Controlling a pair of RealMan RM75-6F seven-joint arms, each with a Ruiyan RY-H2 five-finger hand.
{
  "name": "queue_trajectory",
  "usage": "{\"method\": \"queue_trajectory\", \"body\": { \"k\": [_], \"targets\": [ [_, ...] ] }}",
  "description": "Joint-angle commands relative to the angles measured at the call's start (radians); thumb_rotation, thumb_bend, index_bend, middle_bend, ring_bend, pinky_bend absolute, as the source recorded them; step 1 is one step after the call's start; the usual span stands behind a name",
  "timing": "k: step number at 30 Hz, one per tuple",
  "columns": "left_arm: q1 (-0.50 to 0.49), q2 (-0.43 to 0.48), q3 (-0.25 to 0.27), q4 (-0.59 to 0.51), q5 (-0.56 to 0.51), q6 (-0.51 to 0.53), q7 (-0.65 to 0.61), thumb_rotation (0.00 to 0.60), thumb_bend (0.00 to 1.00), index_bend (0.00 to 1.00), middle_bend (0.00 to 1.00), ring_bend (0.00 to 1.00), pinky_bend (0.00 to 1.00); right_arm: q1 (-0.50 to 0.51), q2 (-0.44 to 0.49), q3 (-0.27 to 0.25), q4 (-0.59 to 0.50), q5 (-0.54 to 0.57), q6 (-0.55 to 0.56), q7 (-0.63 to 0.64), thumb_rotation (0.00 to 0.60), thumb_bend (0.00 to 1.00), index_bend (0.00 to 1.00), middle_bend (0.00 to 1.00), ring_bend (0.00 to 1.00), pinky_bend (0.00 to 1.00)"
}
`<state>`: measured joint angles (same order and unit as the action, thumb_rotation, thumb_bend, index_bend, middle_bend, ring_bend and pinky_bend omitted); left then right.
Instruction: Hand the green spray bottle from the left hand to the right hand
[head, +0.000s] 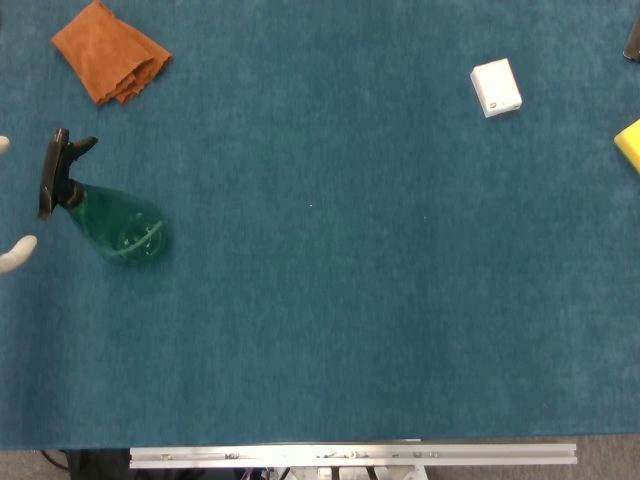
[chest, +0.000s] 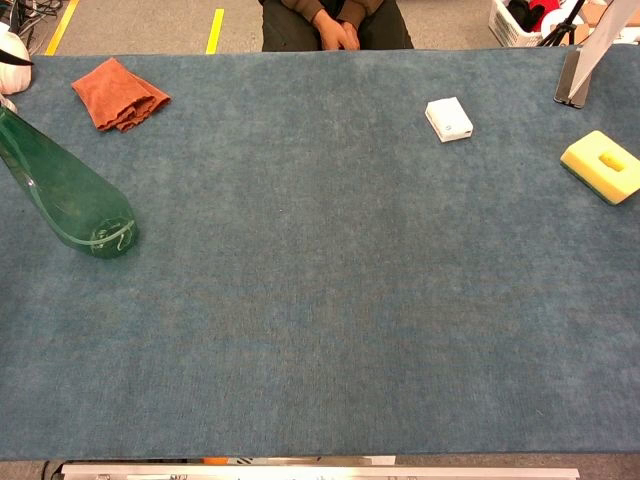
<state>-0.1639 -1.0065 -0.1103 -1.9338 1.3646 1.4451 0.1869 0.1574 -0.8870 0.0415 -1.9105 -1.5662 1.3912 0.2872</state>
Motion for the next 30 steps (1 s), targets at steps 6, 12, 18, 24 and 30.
{"method": "queue_trajectory", "body": {
  "k": [6, 12, 18, 24, 30],
  "targets": [
    [-0.005, 0.010, -0.009, 0.014, -0.036, -0.020, -0.017, 0.600, 0.12, 0.18, 0.07, 0.00, 0.07, 0.002, 0.002, 0.002, -0.005, 0.000, 0.000, -0.003, 0.600, 0.10, 0.00, 0.05, 0.00, 0.00],
    [-0.018, 0.039, -0.029, 0.018, -0.105, -0.070, -0.080, 0.600, 0.12, 0.14, 0.06, 0.00, 0.07, 0.011, 0.022, 0.022, -0.014, -0.006, 0.013, 0.013, 0.600, 0.10, 0.00, 0.05, 0.00, 0.00],
    [-0.050, 0.089, -0.040, 0.050, -0.208, -0.221, -0.211, 0.600, 0.12, 0.05, 0.04, 0.00, 0.07, 0.031, 0.034, 0.048, -0.017, 0.012, 0.005, 0.025, 0.600, 0.10, 0.00, 0.05, 0.00, 0.00],
    [-0.072, 0.125, -0.040, 0.078, -0.220, -0.385, -0.443, 0.600, 0.12, 0.02, 0.02, 0.00, 0.07, 0.037, 0.032, 0.054, -0.015, 0.017, 0.000, 0.029, 0.600, 0.10, 0.00, 0.05, 0.00, 0.00],
    [-0.092, 0.155, -0.035, 0.120, -0.110, -0.538, -0.748, 0.600, 0.12, 0.00, 0.02, 0.00, 0.07, 0.037, 0.031, 0.052, -0.013, 0.018, -0.001, 0.031, 0.600, 0.10, 0.00, 0.05, 0.00, 0.00]
  ]
}}
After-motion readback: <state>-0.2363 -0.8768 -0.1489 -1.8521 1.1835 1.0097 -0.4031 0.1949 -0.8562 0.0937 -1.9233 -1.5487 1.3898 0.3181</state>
